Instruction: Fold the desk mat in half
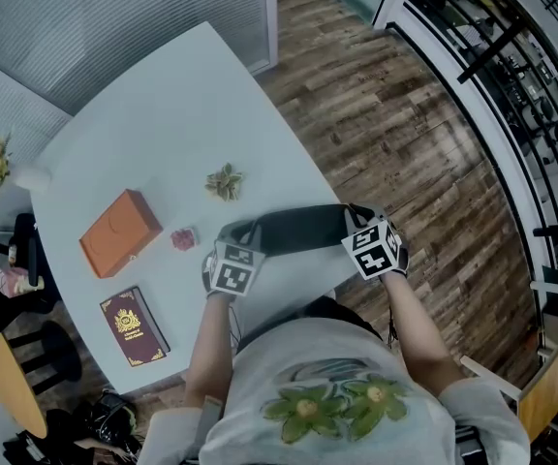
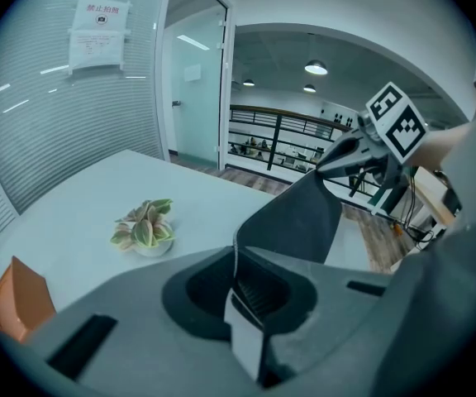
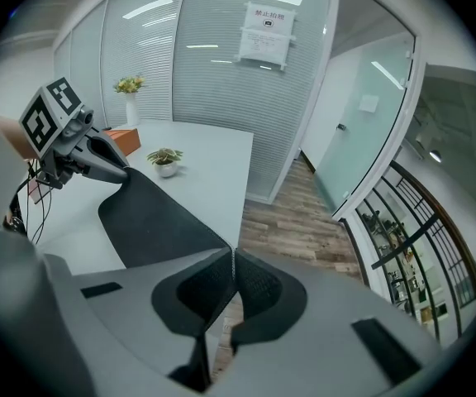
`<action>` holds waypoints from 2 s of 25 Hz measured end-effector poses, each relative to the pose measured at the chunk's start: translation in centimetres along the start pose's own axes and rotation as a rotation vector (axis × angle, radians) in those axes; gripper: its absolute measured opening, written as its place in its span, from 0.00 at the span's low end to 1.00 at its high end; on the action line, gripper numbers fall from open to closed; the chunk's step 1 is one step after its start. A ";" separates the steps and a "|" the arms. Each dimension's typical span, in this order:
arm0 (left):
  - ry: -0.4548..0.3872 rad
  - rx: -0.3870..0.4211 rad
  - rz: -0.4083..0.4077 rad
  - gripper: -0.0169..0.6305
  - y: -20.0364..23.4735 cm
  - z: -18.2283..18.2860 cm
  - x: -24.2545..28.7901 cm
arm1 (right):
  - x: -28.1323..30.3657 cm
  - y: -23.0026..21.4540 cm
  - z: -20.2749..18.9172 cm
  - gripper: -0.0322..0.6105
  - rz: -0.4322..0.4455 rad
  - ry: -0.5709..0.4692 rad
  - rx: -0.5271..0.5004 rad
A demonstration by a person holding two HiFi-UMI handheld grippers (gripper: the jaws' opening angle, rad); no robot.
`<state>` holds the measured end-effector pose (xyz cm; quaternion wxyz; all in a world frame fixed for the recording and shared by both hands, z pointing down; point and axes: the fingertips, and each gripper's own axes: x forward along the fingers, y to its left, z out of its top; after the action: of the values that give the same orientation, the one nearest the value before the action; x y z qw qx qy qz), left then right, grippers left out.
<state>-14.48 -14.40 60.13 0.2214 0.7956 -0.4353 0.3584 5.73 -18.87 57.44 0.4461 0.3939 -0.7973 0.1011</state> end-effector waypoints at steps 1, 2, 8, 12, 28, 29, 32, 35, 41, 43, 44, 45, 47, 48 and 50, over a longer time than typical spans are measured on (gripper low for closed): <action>0.000 0.001 -0.001 0.06 0.0 -0.1 0.1 | 0.1 0.0 -0.1 0.10 0.001 0.002 0.000; 0.002 -0.001 -0.002 0.06 -0.1 -0.1 0.3 | 0.2 0.0 -0.2 0.10 0.003 0.004 0.000; 0.030 -0.012 -0.004 0.06 -0.1 -0.5 0.7 | 0.8 -0.1 -0.3 0.10 0.012 0.015 -0.002; 0.040 -0.015 -0.004 0.06 0.0 -0.8 1.0 | 1.2 -0.1 -0.5 0.10 0.016 0.023 -0.005; 0.076 -0.029 -0.017 0.06 0.3 -1.5 2.4 | 3.6 0.0 -1.5 0.10 0.034 0.070 -0.018; 0.079 -0.030 -0.017 0.06 0.3 -1.6 2.5 | 3.8 -0.1 -1.6 0.10 0.036 0.073 -0.019; 0.088 -0.035 -0.019 0.06 0.4 -1.8 2.9 | 4.2 0.0 -1.8 0.10 0.041 0.083 -0.023; 0.097 -0.038 -0.021 0.06 0.5 -2.2 3.1 | 4.7 0.2 -2.0 0.10 0.047 0.094 -0.027; 0.117 -0.043 -0.027 0.06 0.3 -2.7 3.7 | 5.5 0.5 -2.8 0.10 0.057 0.120 -0.036; 0.121 -0.047 -0.028 0.06 0.3 -2.8 3.9 | 5.8 0.5 -3.0 0.10 0.060 0.126 -0.038; 0.124 -0.049 -0.029 0.06 0.3 -2.9 4.0 | 5.9 0.6 -3.0 0.10 0.060 0.129 -0.039; 0.127 -0.050 -0.031 0.06 0.3 -3.0 4.0 | 6.0 0.6 -3.1 0.10 0.061 0.131 -0.039; 0.139 -0.053 -0.034 0.06 0.3 -3.4 4.3 | 6.2 0.7 -3.3 0.10 0.065 0.137 -0.039; 0.146 -0.055 -0.036 0.06 0.4 -3.6 4.5 | 6.4 0.8 -3.4 0.10 0.068 0.141 -0.039; 0.158 -0.059 -0.039 0.06 0.4 -4.1 4.8 | 6.7 0.9 -3.6 0.10 0.071 0.149 -0.042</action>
<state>-14.64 -14.46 66.43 0.2853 0.7663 -0.4112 0.4030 5.39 -20.01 65.03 0.5086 0.3473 -0.7772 0.1290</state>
